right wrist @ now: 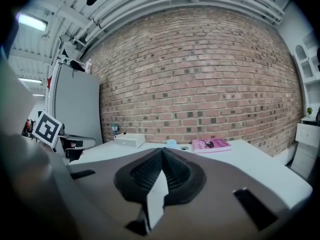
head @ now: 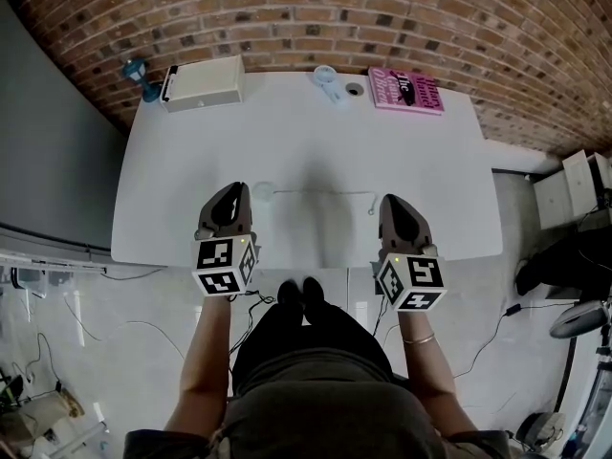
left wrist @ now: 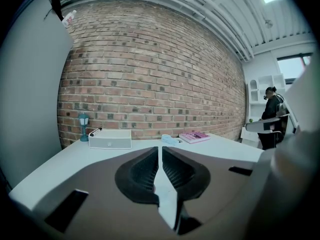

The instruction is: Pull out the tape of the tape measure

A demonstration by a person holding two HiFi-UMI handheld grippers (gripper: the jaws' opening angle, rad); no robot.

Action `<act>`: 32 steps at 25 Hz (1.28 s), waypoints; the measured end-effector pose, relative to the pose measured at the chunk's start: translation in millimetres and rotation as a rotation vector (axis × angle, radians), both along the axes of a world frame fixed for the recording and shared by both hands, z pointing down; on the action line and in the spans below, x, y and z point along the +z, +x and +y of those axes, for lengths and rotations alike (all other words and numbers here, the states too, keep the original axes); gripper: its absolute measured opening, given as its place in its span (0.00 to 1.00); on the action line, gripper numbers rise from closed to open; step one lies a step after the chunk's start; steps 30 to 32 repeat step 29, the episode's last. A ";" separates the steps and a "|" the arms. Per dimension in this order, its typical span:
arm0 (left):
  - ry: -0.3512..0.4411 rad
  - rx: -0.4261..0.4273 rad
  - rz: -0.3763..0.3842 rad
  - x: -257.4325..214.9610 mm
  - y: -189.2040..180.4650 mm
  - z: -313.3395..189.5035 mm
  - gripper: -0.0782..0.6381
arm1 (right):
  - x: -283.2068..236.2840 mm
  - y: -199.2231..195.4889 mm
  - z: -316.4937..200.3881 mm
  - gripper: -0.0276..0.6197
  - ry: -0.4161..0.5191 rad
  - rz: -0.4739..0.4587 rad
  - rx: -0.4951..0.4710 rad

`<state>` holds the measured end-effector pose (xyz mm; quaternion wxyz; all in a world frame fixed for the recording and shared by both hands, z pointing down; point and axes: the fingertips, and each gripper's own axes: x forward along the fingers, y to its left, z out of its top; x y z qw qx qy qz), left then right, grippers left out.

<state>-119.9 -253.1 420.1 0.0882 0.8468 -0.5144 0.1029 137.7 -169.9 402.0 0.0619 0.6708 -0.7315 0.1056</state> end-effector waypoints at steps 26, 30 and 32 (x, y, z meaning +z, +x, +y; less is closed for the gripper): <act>-0.015 0.016 0.011 8.4 -10.6 0.7 0.16 | -8.2 -17.7 -3.2 0.05 0.041 0.067 -0.022; -0.022 0.020 0.007 11.1 -12.4 -0.7 0.16 | -9.4 -19.6 -5.0 0.05 0.038 0.071 -0.022; -0.022 0.020 0.007 11.1 -12.4 -0.7 0.16 | -9.4 -19.6 -5.0 0.05 0.038 0.071 -0.022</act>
